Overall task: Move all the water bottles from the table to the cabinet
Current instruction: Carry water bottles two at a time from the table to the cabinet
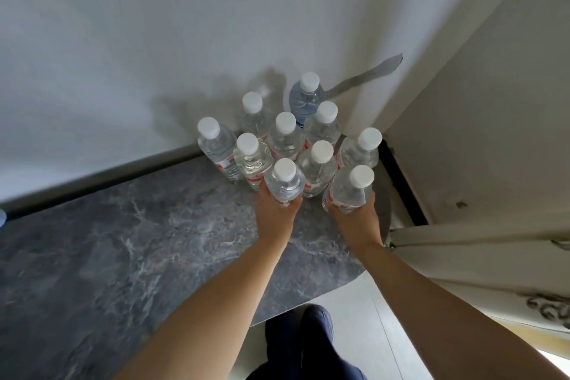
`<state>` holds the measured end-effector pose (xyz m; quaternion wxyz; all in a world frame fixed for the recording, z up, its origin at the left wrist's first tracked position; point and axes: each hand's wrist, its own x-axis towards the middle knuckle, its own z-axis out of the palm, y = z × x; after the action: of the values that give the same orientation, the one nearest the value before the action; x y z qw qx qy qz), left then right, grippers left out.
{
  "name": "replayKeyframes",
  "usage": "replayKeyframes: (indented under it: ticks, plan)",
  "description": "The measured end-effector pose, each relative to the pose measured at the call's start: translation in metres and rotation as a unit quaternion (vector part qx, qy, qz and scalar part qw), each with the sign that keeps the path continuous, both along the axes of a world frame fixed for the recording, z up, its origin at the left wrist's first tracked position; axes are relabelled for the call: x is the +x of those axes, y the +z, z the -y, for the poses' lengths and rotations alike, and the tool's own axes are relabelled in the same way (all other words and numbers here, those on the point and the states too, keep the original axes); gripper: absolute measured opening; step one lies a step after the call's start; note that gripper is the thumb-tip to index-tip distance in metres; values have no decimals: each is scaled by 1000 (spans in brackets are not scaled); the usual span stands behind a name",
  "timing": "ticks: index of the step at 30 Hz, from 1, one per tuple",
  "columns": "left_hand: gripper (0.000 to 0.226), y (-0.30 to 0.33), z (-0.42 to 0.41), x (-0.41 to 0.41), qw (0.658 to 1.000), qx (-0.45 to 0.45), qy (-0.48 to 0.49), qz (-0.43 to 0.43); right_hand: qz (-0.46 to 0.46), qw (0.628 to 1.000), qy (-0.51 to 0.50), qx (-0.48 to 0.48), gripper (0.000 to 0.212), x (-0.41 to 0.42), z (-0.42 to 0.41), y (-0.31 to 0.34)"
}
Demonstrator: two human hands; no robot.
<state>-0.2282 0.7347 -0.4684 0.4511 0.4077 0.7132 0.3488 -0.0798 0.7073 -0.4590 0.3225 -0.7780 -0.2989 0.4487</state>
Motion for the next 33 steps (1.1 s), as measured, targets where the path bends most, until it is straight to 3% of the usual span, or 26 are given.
replayKeyframes:
  ticks: [4, 7, 9, 14, 20, 25, 33]
  plan:
    - [86, -37, -2, -11, 998, -58, -36, -10, -5, 999, 36, -25, 102, -1, 8, 15]
    - [64, 12, 7, -14, 993, -89, -79, -26, 5, 996, 55, -65, 110, 1, 18, 47]
    - [51, 57, 16, -16, 989, -93, -103, -41, 21, 994, 65, -85, 108, 2, 23, 73]
    - [55, 146, 29, -29, 986, -94, -126, -51, 61, 991, 93, -68, 104, 5, 27, 152]
    - [55, 221, 56, -39, 970, -67, -186, -139, 136, 967, 213, -30, 70, 0, 38, 225]
    - [56, 251, 101, -45, 954, -108, -197, -201, 249, 861, 439, -52, 42, -13, 48, 245]
    - [46, 270, 189, -90, 955, -161, -60, -243, 351, 680, 643, 9, 36, -56, 62, 261]
